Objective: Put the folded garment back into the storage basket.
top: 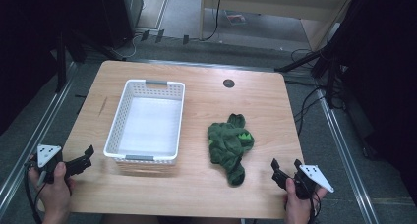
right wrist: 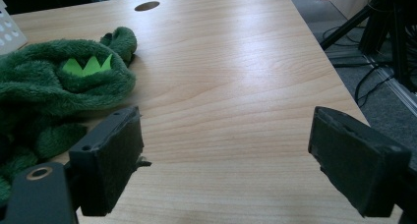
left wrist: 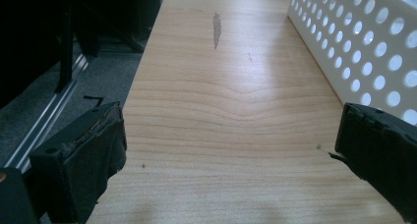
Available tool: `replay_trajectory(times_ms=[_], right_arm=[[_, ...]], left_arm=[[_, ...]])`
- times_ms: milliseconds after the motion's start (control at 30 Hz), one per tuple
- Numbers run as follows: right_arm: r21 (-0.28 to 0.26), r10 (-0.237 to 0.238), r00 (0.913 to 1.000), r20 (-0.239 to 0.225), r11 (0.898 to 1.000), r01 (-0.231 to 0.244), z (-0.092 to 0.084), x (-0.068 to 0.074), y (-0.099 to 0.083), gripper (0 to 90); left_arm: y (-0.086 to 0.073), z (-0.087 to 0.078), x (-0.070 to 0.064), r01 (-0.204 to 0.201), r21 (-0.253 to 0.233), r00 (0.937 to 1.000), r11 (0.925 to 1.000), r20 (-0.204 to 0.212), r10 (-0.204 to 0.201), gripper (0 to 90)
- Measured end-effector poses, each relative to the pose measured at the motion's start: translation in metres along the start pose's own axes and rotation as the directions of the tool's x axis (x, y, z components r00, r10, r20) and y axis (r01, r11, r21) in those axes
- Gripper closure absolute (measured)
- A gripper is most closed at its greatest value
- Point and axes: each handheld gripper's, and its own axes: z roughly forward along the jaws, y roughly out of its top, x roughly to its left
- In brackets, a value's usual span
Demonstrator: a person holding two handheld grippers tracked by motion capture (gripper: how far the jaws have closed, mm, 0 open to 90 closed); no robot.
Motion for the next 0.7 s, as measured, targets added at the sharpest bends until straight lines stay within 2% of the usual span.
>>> replay_trajectory(times_ms=[100, 167, 233, 300, 433, 467, 500, 600, 700], right_arm=[[0.004, 0.002, 1.0, 0.007, 1.0, -0.002, 0.0, 0.0, 0.0, 14.1], [0.012, 0.002, 0.9999, -0.016, 1.0, -0.002, -0.002, 0.003, 0.003, 19.4], [0.006, -0.018, 0.9995, -0.025, 1.0, 0.018, -0.003, 0.008, 0.007, 22.6], [0.015, -0.025, 0.9994, -0.023, 1.0, 0.026, -0.003, 0.014, 0.01, 22.3], [0.025, -0.02, 0.9983, -0.054, 0.999, 0.021, -0.005, 0.022, 0.015, 22.4], [0.025, -0.036, 0.9967, -0.073, 0.999, 0.038, -0.006, 0.028, 0.019, 22.2], [0.025, -0.036, 0.9967, -0.073, 0.999, 0.038, -0.006, 0.028, 0.019, 22.2], [0.056, -0.066, 0.9905, -0.12, 0.996, 0.074, -0.007, 0.041, 0.028, 15.5], [0.075, -0.073, 0.9883, -0.133, 0.994, 0.084, -0.006, 0.051, 0.034, 13.4]], left_arm=[[0.0, 0.0, 0.0, -0.002, 0.004, 1.0, 1.0, 0.004, 0.002, 0.0], [0.0, 0.0, 0.002, 0.011, 0.004, 0.9999, 0.9999, 0.009, -0.011, 0.0], [0.0, 0.001, 0.002, 0.016, 0.01, 0.9998, 0.9998, 0.013, -0.016, 0.0], [0.0, 0.001, 0.002, 0.019, 0.011, 0.9997, 0.9998, 0.014, -0.019, 0.0], [0.0, 0.001, 0.002, 0.01, 0.013, 0.9998, 0.9999, 0.016, -0.011, 0.0], [0.0, 0.001, 0.001, 0.009, 0.014, 0.9998, 0.9999, 0.015, -0.01, 0.0], [0.0, 0.001, 0.001, 0.009, 0.014, 0.9998, 0.9999, 0.015, -0.01, 0.0], [0.001, 0.002, 0.001, 0.009, 0.02, 0.9998, 0.9998, 0.019, -0.009, 0.0], [0.001, 0.002, 0.001, 0.003, 0.022, 0.9998, 0.9998, 0.018, -0.003, 0.0]])
